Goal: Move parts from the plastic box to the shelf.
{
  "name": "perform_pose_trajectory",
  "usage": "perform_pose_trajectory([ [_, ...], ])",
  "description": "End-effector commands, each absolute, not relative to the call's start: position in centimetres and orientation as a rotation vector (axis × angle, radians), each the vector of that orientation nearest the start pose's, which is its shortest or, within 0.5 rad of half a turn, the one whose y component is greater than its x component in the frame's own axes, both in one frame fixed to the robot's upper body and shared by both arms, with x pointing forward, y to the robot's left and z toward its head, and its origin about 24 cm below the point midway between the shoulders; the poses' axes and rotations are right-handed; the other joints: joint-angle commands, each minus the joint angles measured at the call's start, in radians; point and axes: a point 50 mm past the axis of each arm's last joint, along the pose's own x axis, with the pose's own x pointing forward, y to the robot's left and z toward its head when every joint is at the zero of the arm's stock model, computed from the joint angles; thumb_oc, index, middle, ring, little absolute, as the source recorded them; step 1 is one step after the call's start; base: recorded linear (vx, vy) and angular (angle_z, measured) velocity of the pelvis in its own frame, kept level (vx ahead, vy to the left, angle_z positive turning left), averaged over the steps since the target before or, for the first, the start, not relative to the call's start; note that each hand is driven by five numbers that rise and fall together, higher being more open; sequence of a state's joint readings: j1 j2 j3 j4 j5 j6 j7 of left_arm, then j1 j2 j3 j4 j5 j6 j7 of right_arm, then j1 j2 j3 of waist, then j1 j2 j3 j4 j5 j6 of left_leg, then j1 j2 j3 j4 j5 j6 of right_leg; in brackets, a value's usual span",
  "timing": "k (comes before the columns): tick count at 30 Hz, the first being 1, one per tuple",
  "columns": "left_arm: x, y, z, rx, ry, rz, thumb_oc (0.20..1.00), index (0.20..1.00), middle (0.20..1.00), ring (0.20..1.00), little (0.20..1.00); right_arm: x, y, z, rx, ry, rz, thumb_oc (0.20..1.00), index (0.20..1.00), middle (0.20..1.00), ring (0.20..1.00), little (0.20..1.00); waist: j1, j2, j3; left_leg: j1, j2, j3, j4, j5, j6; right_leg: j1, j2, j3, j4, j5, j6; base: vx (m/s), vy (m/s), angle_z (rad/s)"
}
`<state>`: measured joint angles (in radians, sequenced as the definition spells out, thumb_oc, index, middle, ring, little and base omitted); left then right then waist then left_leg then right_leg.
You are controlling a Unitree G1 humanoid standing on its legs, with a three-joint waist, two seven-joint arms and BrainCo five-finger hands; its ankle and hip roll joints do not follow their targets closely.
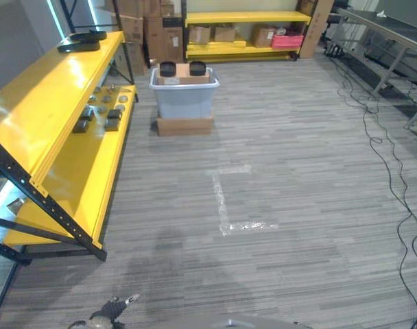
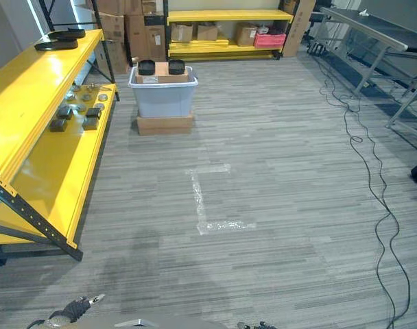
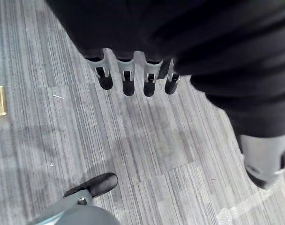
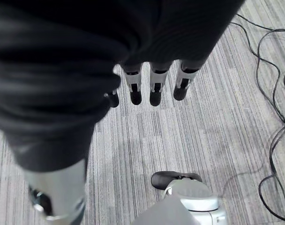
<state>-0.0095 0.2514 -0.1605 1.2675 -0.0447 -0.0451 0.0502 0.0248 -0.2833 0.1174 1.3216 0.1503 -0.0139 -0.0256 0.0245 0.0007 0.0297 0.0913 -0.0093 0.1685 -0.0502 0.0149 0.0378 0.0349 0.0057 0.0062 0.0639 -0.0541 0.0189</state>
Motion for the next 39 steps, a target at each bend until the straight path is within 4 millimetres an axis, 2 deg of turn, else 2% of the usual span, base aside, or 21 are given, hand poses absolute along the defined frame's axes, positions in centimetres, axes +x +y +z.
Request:
perform_pose_trajectory([
  [1,11.1,23.9,-15.5,0.345,1.138,0.058,1.0,1.0,1.0,1.0,1.0,5.3,-25.9,-16.3,-0.238,1.363,-0.188,1.0,1.0,1.0,1.0,1.0,0.009,-0.018,-0.013,0.034,0.066,-0.041,0.08,-0.164,-0.07,-0.023,-0.079,0.044,0.028,-0.069,0.137,0.0,0.0,0.0],
  [15,11.6,23.7,-15.3,0.353,1.116,0.045,1.0,1.0,1.0,1.0,1.0,5.5,-25.3,-16.5,-0.224,1.365,-0.173,1.0,1.0,1.0,1.0,1.0,0.008,-0.017,-0.018,0.036,0.063,-0.036,0.084,-0.167,-0.069,-0.023,-0.084,0.047,0.033,-0.071,0.14,0.0,0.0,0.0],
  [19,13.3,23.6,-14.7,0.331,1.04,0.066,1.0,1.0,1.0,1.0,1.0,7.2,-25.5,-16.1,-0.163,1.279,-0.235,1.0,1.0,1.0,1.0,1.0,0.005,-0.015,-0.018,0.043,0.062,-0.032,0.084,-0.169,-0.069,-0.02,-0.084,0.05,0.036,-0.072,0.141,0.0,0.005,-0.02],
  [20,16.3,23.1,-13.2,0.317,0.893,0.066,1.0,1.0,1.0,1.0,1.0,10.3,-25.6,-15.2,-0.161,1.137,-0.253,1.0,1.0,1.0,1.0,1.0,0.004,-0.015,-0.015,0.043,0.062,-0.031,0.085,-0.17,-0.069,-0.021,-0.083,0.052,0.038,-0.071,0.142,0.0,0.005,-0.04],
  [21,16.3,23.1,-13.2,0.317,0.893,0.066,1.0,1.0,1.0,1.0,1.0,10.3,-25.6,-15.2,-0.161,1.137,-0.253,1.0,1.0,1.0,1.0,1.0,0.004,-0.015,-0.015,0.044,0.062,-0.031,0.085,-0.17,-0.069,-0.021,-0.083,0.052,0.038,-0.071,0.142,-0.04,0.015,-0.06],
  [22,20.8,22.3,-9.7,0.262,0.632,0.088,1.0,1.0,1.0,1.0,1.0,15.0,-25.5,-12.8,-0.168,0.887,-0.258,1.0,1.0,1.0,1.0,1.0,0.004,-0.015,-0.002,0.04,0.063,-0.029,0.089,-0.169,-0.068,-0.03,-0.083,0.054,0.048,-0.07,0.145,-0.04,0.01,-0.05],
  [23,20.8,22.3,-9.7,0.262,0.632,0.088,1.0,1.0,1.0,1.0,1.0,15.0,-25.5,-12.8,-0.168,0.887,-0.258,1.0,1.0,1.0,1.0,1.0,0.004,-0.015,-0.002,0.04,0.063,-0.029,0.089,-0.169,-0.068,-0.03,-0.083,0.054,0.048,-0.07,0.145,-0.06,0.013,-0.06],
  [24,22.2,21.9,-8.2,0.233,0.539,0.091,1.0,1.0,1.0,1.0,1.0,16.6,-25.6,-11.8,-0.154,0.801,-0.269,1.0,1.0,1.0,1.0,1.0,0.003,-0.016,0.003,0.037,0.063,-0.029,0.089,-0.168,-0.068,-0.034,-0.084,0.056,0.05,-0.069,0.146,0.0,0.0,0.0],
  [25,23.7,21.4,-6.4,0.206,0.433,0.093,1.0,1.0,1.0,1.0,1.0,18.2,-25.6,-10.4,-0.139,0.705,-0.281,1.0,1.0,1.0,1.0,1.0,0.004,-0.016,0.006,0.036,0.062,-0.028,0.09,-0.168,-0.067,-0.037,-0.084,0.055,0.052,-0.069,0.146,-0.04,0.012,-0.05],
  [26,25.3,21.0,-3.7,0.151,0.285,0.107,1.0,1.0,1.0,1.0,1.0,20.7,-25.6,-7.9,-0.142,0.548,-0.284,1.0,1.0,1.0,1.0,1.0,0.005,-0.017,0.013,0.034,0.062,-0.028,0.093,-0.169,-0.066,-0.04,-0.085,0.058,0.055,-0.068,0.148,-0.02,0.009,-0.07],
  [27,25.2,21.0,-3.7,0.151,0.285,0.107,1.0,1.0,1.0,1.0,1.0,20.6,-25.6,-7.9,-0.142,0.549,-0.284,1.0,1.0,1.0,1.0,1.0,0.006,-0.017,0.014,0.035,0.062,-0.028,0.093,-0.17,-0.066,-0.04,-0.085,0.058,0.056,-0.068,0.148,-0.02,0.003,-0.11],
  [28,26.0,20.8,-2.2,0.126,0.205,0.11,1.0,1.0,1.0,1.0,1.0,21.8,-25.4,-6.4,-0.142,0.46,-0.275,1.0,1.0,1.0,1.0,1.0,0.006,-0.017,0.016,0.033,0.062,-0.028,0.094,-0.17,-0.066,-0.043,-0.085,0.059,0.057,-0.068,0.149,0.0,0.004,-0.11],
  [29,26.8,20.5,0.3,0.077,0.075,0.118,1.0,1.0,1.0,1.0,1.0,23.4,-25.3,-3.4,-0.152,0.288,-0.281,1.0,1.0,1.0,1.0,1.0,0.006,-0.017,0.021,0.035,0.061,-0.026,0.095,-0.172,-0.064,-0.043,-0.084,0.064,0.059,-0.069,0.15,0.0,0.004,-0.09],
  [30,26.8,20.5,0.3,0.077,0.075,0.118,1.0,1.0,1.0,1.0,1.0,23.4,-25.3,-3.4,-0.152,0.288,-0.281,1.0,1.0,1.0,1.0,1.0,0.006,-0.017,0.021,0.035,0.061,-0.026,0.095,-0.172,-0.064,-0.043,-0.084,0.064,0.059,-0.069,0.15,0.02,0.007,-0.05],
  [31,27.2,20.3,3.0,0.049,-0.054,0.11,1.0,1.0,1.0,1.0,1.0,24.4,-25.1,-0.4,-0.157,0.132,-0.27,1.0,1.0,1.0,1.0,1.0,0.005,-0.017,0.023,0.034,0.061,-0.026,0.095,-0.174,-0.063,-0.046,-0.085,0.066,0.059,-0.07,0.152,0.0,0.0,0.0],
  [32,27.3,20.3,4.1,0.049,-0.103,0.103,1.0,1.0,1.0,1.0,1.0,24.7,-24.9,1.2,-0.167,0.056,-0.266,1.0,1.0,1.0,1.0,1.0,0.004,-0.017,0.024,0.034,0.061,-0.025,0.097,-0.177,-0.062,-0.047,-0.085,0.067,0.06,-0.071,0.152,0.0,0.0,0.0],
  [33,27.3,20.3,4.1,0.049,-0.103,0.103,1.0,1.0,1.0,1.0,1.0,24.7,-24.9,1.2,-0.167,0.056,-0.266,1.0,1.0,1.0,1.0,1.0,0.004,-0.017,0.024,0.034,0.061,-0.025,0.097,-0.177,-0.062,-0.047,-0.085,0.067,0.06,-0.071,0.152,0.0,0.0,0.0],
  [34,27.1,20.6,6.5,0.054,-0.216,0.094,1.0,1.0,1.0,1.0,1.0,25.1,-24.5,4.3,-0.175,-0.096,-0.252,1.0,1.0,1.0,1.0,1.0,0.005,-0.019,0.028,0.031,0.061,-0.024,0.104,-0.181,-0.06,-0.048,-0.085,0.072,0.062,-0.071,0.153,0.0,0.0,0.0],
  [36,26.9,20.6,7.3,0.047,-0.25,0.091,1.0,1.0,1.0,1.0,1.0,25.2,-24.2,5.4,-0.138,-0.153,-0.238,1.0,1.0,1.0,1.0,1.0,0.006,-0.02,0.03,0.028,0.06,-0.023,0.11,-0.184,-0.059,-0.051,-0.085,0.074,0.064,-0.071,0.154,0.01,0.019,-0.07],
  [37,26.8,20.5,8.4,0.059,-0.295,0.071,1.0,1.0,1.0,1.0,1.0,25.0,-23.4,6.9,0.017,-0.246,-0.19,1.0,1.0,1.0,1.0,1.0,0.005,-0.022,0.038,0.022,0.06,-0.023,0.117,-0.189,-0.057,-0.055,-0.086,0.078,0.064,-0.071,0.155,0.01,0.029,-0.07],
  [39,26.7,20.5,8.5,0.067,-0.298,0.063,1.0,1.0,1.0,1.0,1.0,24.8,-23.2,7.2,0.056,-0.268,-0.176,1.0,1.0,1.0,1.0,1.0,0.005,-0.024,0.04,0.017,0.059,-0.022,0.125,-0.192,-0.055,-0.057,-0.088,0.08,0.065,-0.071,0.156,0.0,0.011,-0.02],
])
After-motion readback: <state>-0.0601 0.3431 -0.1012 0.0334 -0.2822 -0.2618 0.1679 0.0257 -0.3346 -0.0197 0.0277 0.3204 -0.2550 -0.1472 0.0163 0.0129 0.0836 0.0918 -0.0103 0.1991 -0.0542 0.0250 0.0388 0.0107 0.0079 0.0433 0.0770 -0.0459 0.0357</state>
